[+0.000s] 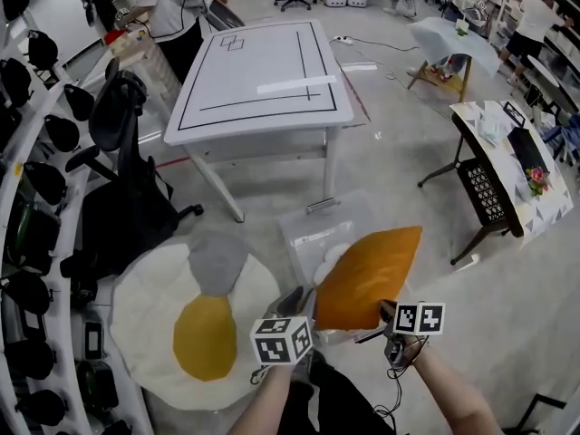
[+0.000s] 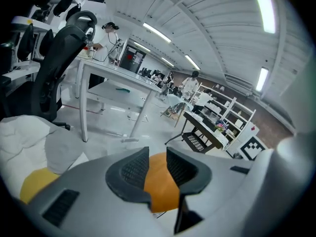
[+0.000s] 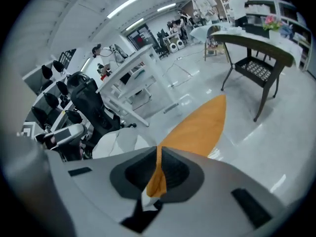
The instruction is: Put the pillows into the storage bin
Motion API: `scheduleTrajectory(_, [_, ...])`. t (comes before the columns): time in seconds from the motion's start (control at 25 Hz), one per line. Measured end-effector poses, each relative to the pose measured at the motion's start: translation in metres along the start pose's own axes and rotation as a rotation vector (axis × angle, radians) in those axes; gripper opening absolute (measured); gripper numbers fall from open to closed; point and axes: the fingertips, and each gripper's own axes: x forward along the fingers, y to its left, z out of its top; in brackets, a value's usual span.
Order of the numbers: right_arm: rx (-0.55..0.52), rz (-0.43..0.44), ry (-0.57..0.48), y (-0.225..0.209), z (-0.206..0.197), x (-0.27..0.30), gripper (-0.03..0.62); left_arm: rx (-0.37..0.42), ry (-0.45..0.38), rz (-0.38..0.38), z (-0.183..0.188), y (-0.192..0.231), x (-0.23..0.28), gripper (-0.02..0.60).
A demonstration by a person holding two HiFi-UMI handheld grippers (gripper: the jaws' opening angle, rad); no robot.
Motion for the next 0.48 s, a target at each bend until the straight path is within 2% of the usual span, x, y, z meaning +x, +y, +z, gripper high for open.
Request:
scheduleTrajectory(0.28, [-0.092, -0.039, -0.133, 0.003, 0.035, -0.033, 0.020, -0.007, 0.001, 0.006, 0.003, 0.001, 0.001, 0.107])
scheduleTrajectory(0.48, [-0.130, -0.006, -0.203, 0.025, 0.040, -0.047, 0.000, 0.006, -0.001, 0.027, 0.004, 0.002, -0.011, 0.107])
